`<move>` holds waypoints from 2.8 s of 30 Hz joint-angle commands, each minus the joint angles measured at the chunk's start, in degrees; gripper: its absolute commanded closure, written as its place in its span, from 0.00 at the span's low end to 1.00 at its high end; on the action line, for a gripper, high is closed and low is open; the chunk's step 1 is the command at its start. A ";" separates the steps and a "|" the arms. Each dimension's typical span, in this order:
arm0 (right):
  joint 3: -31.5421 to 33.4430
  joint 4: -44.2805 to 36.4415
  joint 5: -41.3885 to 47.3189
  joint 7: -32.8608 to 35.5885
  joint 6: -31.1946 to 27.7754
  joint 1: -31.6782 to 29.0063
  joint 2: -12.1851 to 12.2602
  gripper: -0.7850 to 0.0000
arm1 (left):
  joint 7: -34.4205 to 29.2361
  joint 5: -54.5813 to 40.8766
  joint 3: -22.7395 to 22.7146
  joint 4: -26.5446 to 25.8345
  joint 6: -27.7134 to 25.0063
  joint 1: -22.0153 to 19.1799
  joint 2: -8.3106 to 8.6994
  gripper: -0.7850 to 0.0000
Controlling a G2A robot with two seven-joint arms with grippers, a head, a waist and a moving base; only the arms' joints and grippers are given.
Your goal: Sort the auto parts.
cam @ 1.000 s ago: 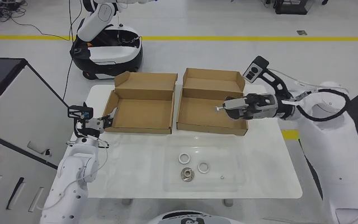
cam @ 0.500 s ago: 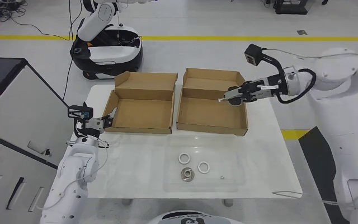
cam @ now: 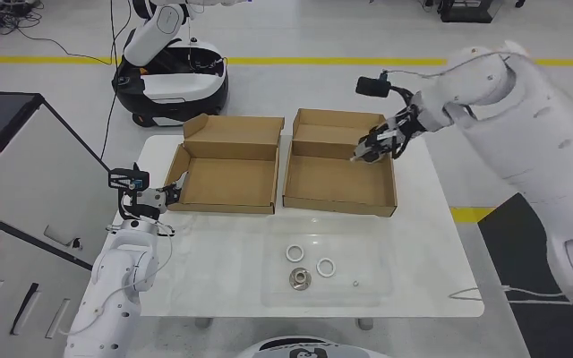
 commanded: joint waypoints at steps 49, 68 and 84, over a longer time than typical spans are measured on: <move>-15.63 17.43 -27.57 -19.00 4.99 -9.40 -10.43 1.00 | 0.00 0.00 0.00 0.00 0.00 0.00 0.00 0.00; -12.36 16.21 -30.75 -16.92 5.63 -12.24 -10.41 0.83 | 0.00 0.00 0.00 0.00 0.00 0.00 0.00 0.00; -6.72 10.52 -33.87 -14.90 6.19 -13.56 -8.83 0.00 | 0.00 0.00 0.00 0.00 0.00 0.00 0.00 0.00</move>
